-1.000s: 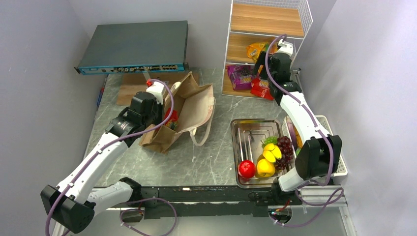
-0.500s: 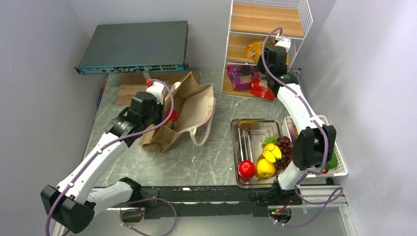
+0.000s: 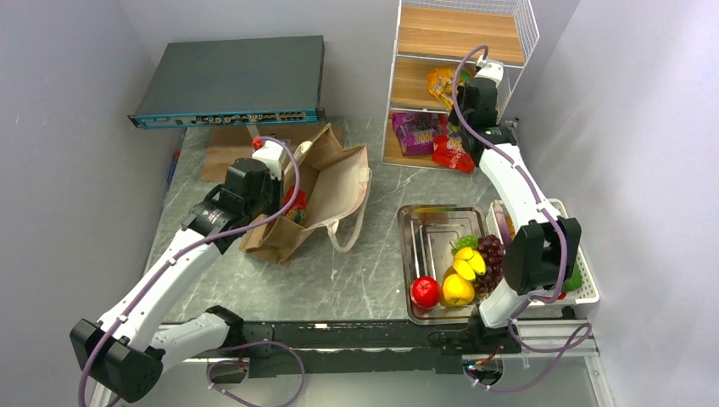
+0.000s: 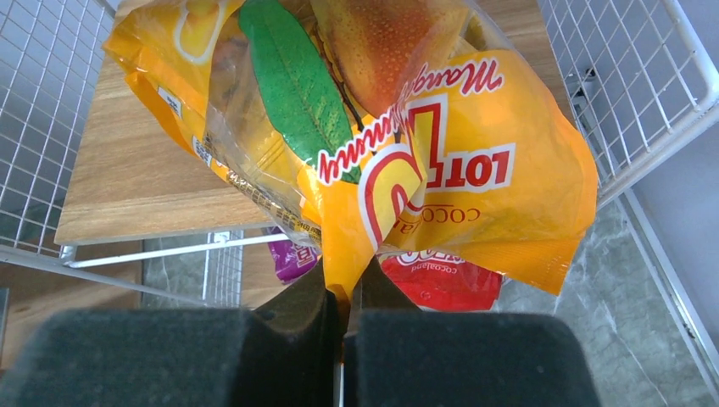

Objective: Place the food into the grocery bag and tie it
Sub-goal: Pick up the snack from the shelf.

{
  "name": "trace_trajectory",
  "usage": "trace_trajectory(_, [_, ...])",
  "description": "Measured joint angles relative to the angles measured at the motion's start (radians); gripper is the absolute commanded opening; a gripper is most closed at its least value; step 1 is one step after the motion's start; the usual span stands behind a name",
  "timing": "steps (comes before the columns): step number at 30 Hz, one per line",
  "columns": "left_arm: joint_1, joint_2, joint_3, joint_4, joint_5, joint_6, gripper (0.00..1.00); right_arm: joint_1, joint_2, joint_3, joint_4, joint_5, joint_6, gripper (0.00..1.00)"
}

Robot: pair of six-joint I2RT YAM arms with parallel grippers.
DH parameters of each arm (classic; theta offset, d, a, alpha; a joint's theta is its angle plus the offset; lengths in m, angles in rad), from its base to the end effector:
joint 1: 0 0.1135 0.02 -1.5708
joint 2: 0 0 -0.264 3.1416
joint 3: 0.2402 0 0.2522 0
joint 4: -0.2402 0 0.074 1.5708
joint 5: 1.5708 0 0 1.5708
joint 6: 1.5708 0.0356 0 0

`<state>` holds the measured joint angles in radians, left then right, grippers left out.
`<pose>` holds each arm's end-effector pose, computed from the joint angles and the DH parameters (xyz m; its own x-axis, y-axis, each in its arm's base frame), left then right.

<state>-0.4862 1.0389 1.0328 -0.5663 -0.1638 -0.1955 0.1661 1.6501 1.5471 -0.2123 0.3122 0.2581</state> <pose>0.2000 -0.0991 0.3404 -0.5358 0.0664 -0.8418 0.2403 0.9677 -0.0766 0.3897 0.0542 0.3777 -0.2623 0.2023 -0.9435 0.2044 0.9672 0.1506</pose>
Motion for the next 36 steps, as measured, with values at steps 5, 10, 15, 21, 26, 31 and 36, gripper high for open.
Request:
trace_trajectory(5, [0.0,0.0,0.0,0.0,0.0,0.0,0.0,-0.001,-0.038,-0.026,-0.018,-0.024,0.0,0.0])
trace_trajectory(10, [0.0,0.0,0.0,0.0,-0.001,0.0,0.0,-0.001,-0.112,-0.075,-0.058,-0.061,0.007,0.0])
trace_trajectory(15, [-0.002,0.006,0.0,0.0,-0.003,0.0,0.0,-0.001,-0.17,-0.107,-0.098,-0.11,0.016,0.0])
trace_trajectory(21, [-0.002,0.008,0.0,0.0,-0.011,0.0,0.0,0.01,-0.229,-0.145,-0.128,-0.143,0.03,0.0])
trace_trajectory(26, [-0.002,0.008,0.0,0.0,-0.015,0.0,0.0,0.045,-0.264,-0.151,-0.153,-0.143,0.029,0.0])
trace_trajectory(31, [-0.003,0.011,0.0,0.0,-0.018,0.0,0.0,0.105,-0.293,-0.151,-0.178,-0.13,0.018,0.0])
trace_trajectory(36, [-0.006,0.013,0.0,0.0,-0.018,0.001,0.0,0.192,-0.349,-0.156,-0.211,-0.121,-0.011,0.0])
